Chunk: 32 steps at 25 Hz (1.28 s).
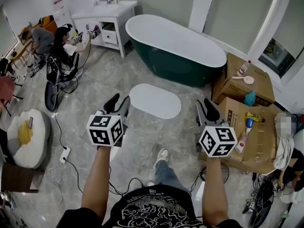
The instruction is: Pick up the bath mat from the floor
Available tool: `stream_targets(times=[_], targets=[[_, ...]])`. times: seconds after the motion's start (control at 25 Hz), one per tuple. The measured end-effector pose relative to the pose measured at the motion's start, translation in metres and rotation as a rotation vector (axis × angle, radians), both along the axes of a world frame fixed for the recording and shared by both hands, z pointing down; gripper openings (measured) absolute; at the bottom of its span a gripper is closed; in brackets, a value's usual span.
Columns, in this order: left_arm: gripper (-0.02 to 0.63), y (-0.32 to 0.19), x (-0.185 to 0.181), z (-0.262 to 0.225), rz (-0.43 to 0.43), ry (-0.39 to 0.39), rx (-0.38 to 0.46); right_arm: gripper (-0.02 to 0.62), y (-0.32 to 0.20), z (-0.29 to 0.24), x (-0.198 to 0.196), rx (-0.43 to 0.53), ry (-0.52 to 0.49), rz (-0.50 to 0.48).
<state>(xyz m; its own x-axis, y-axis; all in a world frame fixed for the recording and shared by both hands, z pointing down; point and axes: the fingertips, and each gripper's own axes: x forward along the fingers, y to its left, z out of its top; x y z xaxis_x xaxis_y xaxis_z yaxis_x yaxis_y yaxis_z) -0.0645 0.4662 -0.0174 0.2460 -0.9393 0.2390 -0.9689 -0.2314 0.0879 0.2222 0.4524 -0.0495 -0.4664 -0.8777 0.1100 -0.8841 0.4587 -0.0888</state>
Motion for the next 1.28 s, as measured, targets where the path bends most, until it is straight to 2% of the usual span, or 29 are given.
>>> stream_targets(times=[0.32, 0.84, 1.28], targets=[[0.21, -0.081, 0.006, 0.002, 0.017, -0.029, 0.004, 0.166, -0.077, 0.01, 0.002, -0.009, -0.009, 0.003], [0.273, -0.236, 0.025, 0.017, 0.027, -0.039, -0.014, 0.227, -0.229, 0.03, 0.036, -0.052, -0.027, 0.057], [0.284, -0.309, 0.016, 0.014, 0.045, -0.078, -0.007, 0.276, -0.293, 0.036, 0.034, -0.06, -0.038, 0.088]])
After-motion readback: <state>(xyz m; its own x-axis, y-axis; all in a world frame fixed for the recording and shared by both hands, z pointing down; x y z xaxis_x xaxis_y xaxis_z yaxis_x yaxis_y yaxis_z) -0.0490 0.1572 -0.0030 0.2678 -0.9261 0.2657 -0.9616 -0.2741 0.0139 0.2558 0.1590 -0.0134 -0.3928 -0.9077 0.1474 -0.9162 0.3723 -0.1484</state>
